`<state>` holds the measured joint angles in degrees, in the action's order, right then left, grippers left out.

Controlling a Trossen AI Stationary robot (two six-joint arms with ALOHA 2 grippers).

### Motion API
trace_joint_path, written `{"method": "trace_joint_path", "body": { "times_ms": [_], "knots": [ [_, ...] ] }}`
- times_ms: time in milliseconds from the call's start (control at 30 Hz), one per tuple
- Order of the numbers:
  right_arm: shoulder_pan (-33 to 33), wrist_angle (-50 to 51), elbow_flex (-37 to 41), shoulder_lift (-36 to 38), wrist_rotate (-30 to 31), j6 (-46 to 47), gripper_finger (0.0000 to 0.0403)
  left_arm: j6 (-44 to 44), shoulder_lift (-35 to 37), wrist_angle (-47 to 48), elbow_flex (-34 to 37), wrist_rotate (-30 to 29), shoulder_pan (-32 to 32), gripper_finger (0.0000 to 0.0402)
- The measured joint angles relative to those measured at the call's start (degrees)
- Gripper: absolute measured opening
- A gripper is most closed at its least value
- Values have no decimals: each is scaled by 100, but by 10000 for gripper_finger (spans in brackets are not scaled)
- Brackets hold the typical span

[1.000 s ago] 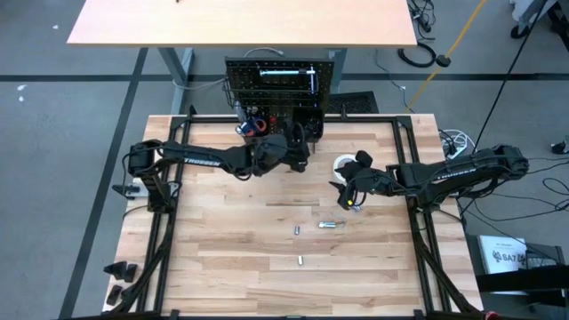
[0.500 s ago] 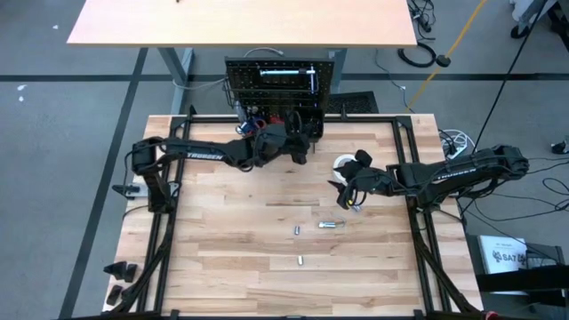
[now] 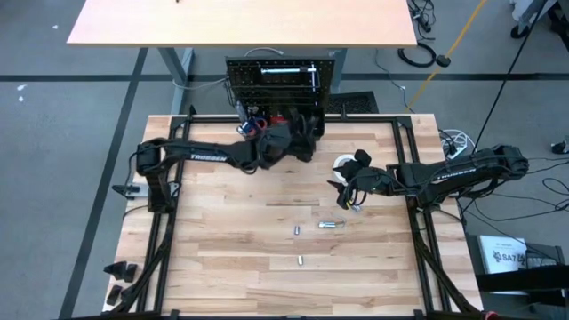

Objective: Hang tools onto peg board
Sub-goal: Put the black rectangular tool into the right black bin on the peg board, then put the middle left socket into the right black bin on the peg board

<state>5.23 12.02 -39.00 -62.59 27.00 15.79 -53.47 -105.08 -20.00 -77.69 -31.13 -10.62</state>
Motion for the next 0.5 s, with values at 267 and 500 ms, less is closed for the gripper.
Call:
{"method": "trace_joint_path", "body": {
  "times_ms": [267, 500],
  "knots": [
    [11, 90, 0, 0, -38, 134, 203, 49, 178, 139, -13, -222, 753, 0],
    [11, 714, 0, 0, -548, 596, 203, 631, 210, 827, -13, -1235, 1650, 0]
  ]
}}
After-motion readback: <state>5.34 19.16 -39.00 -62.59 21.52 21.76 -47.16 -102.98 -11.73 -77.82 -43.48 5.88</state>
